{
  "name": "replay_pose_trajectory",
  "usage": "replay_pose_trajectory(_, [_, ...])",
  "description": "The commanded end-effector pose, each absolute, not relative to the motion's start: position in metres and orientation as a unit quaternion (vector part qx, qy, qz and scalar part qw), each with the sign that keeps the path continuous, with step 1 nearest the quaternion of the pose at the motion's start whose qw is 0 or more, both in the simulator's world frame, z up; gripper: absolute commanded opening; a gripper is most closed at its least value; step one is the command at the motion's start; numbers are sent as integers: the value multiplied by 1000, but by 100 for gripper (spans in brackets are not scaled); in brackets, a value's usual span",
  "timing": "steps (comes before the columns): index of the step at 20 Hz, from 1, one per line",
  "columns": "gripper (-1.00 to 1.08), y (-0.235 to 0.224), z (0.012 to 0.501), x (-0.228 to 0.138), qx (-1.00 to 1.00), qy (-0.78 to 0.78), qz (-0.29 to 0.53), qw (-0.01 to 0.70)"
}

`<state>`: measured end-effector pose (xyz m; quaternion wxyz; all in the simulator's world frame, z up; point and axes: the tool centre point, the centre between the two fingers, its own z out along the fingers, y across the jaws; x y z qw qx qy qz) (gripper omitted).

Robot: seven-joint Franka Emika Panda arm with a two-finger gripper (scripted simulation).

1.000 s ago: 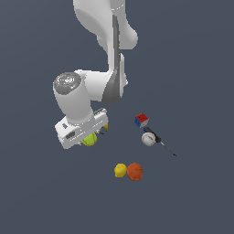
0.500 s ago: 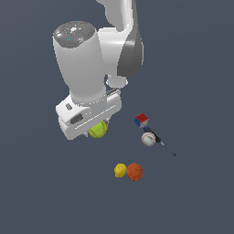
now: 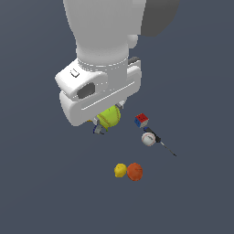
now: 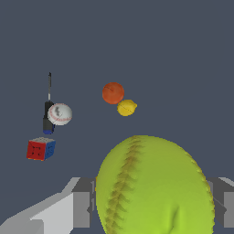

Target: Pick up a designated object from a clutter of objects.

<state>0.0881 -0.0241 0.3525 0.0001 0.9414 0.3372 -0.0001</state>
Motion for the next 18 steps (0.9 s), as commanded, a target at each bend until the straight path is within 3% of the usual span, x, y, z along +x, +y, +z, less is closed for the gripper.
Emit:
replay_pose_trajectory(1, [-100,-15,373,92,942,337,0,0])
replay_pose_trajectory(18, [-100,8,423,106,942,337,0,0])
